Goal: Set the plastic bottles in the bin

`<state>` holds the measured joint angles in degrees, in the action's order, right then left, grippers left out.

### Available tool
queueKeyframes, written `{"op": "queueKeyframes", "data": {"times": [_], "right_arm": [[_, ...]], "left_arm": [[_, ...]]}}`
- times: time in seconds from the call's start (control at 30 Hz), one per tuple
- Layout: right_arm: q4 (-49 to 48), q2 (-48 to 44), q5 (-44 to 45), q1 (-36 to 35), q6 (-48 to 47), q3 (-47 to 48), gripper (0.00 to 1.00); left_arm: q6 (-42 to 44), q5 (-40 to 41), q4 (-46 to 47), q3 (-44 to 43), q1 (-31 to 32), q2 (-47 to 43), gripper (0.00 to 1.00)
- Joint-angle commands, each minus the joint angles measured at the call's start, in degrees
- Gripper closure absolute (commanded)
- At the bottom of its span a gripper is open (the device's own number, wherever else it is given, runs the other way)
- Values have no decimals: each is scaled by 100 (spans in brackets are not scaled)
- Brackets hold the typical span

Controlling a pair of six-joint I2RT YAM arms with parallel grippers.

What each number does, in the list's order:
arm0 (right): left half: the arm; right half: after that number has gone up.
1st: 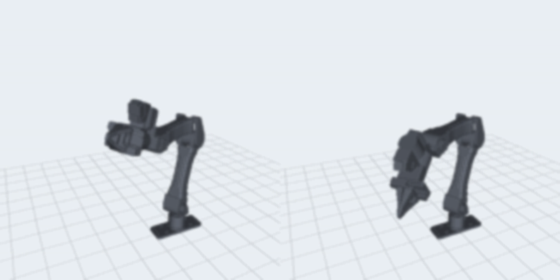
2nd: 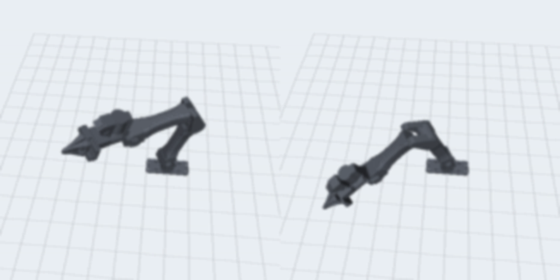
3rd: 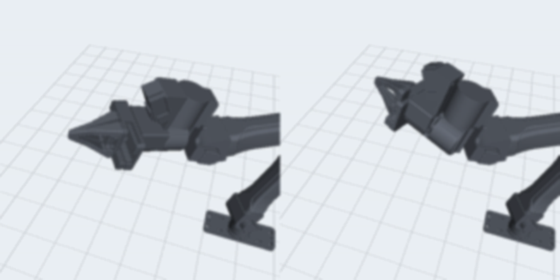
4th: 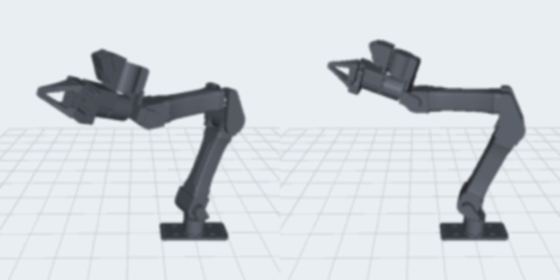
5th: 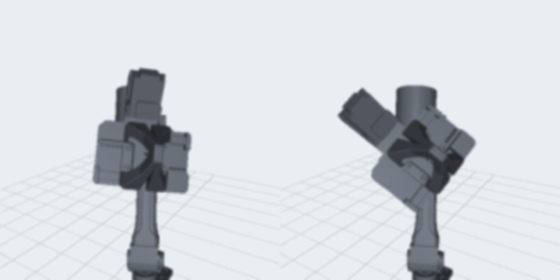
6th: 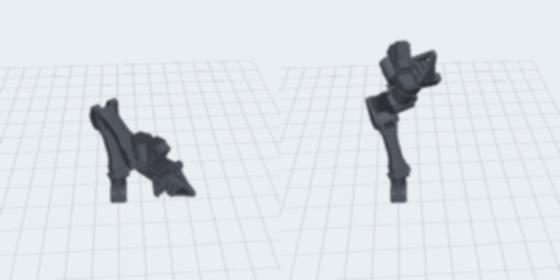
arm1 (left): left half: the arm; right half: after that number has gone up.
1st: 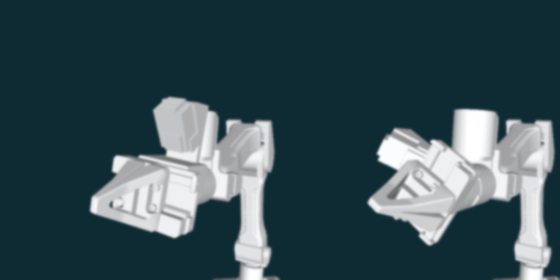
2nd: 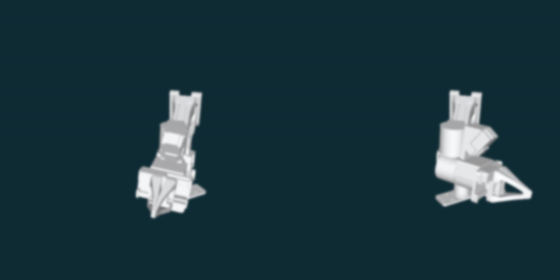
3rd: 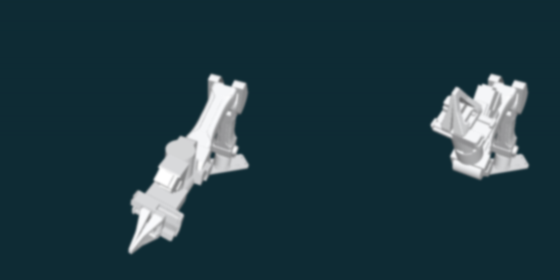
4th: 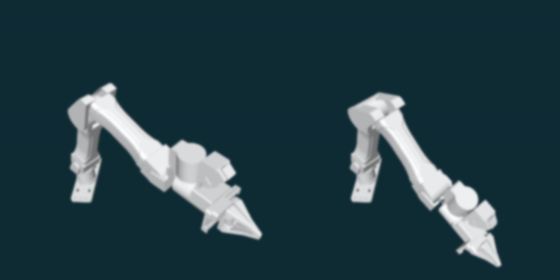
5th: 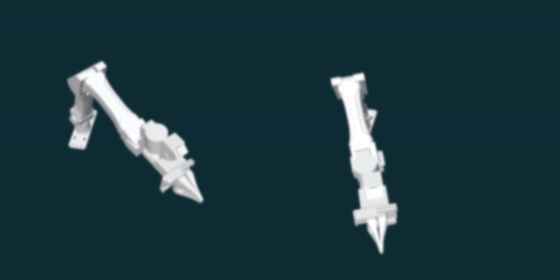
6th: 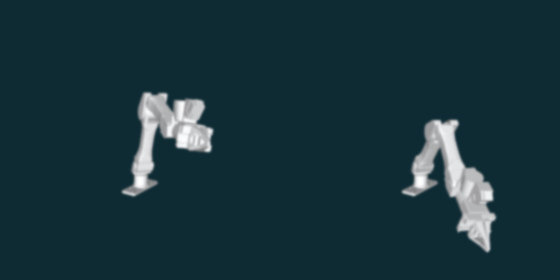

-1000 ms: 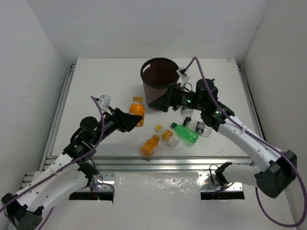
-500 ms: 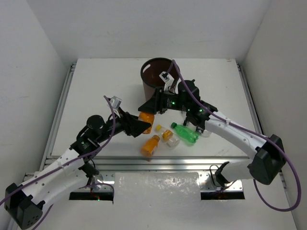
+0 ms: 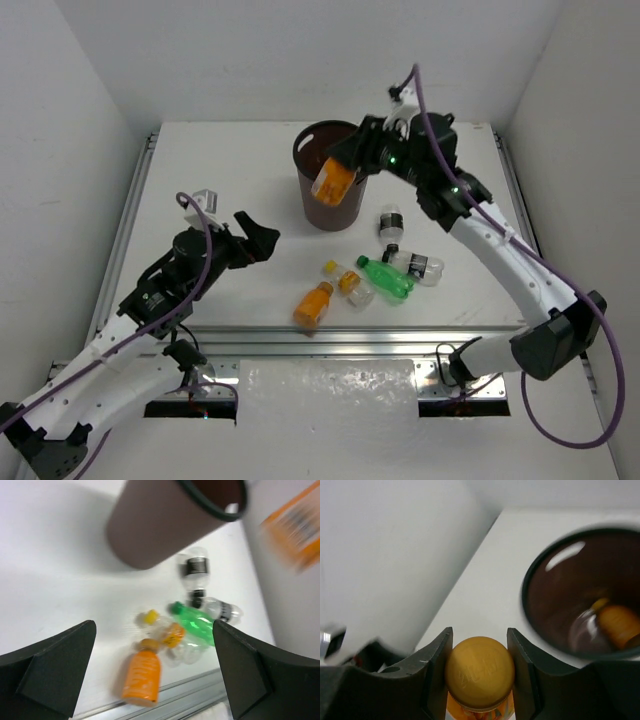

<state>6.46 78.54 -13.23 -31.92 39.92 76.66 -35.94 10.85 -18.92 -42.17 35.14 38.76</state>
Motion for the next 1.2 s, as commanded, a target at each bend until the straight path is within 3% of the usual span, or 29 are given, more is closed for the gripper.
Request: {"op": "queueKeyframes", "data": {"times": [0.0, 0.17, 0.23, 0.33, 0.37, 0.47, 0.7, 0.87, 1.17], "right_arm": [[381, 397, 672, 449, -650, 989, 100], [401, 1371, 1638, 616, -1599, 1948, 100], [304, 1689, 1649, 652, -1820, 2132, 98], [697, 2409, 1394, 661, -2243, 2957, 53], [1029, 2672, 1359, 652, -2278, 3438, 28], [1252, 2711, 1341, 652, -2287, 3751, 2], [1849, 1622, 1552, 643, -2349, 3224, 1], [2420, 330, 1438, 652, -2165, 1960, 1], [2580, -1023, 1034, 652, -2076, 254, 1]], "left_arm": [[-124, 1042, -1219, -195, -33, -193, 0], [87, 551, -1220, -160, -42, -115, 0], [88, 488, -1316, -186, -42, 165, 0], [105, 410, -1439, -291, -33, 665, 0], [175, 209, -1413, -309, -33, 781, 0], [324, -169, -1326, -371, -7, 1194, 0], [220, -215, -1422, -441, 256, 2109, 0], [61, -487, -1343, -511, 748, 2126, 0], [-220, -4, -1396, -476, 1829, 3197, 3]]}}
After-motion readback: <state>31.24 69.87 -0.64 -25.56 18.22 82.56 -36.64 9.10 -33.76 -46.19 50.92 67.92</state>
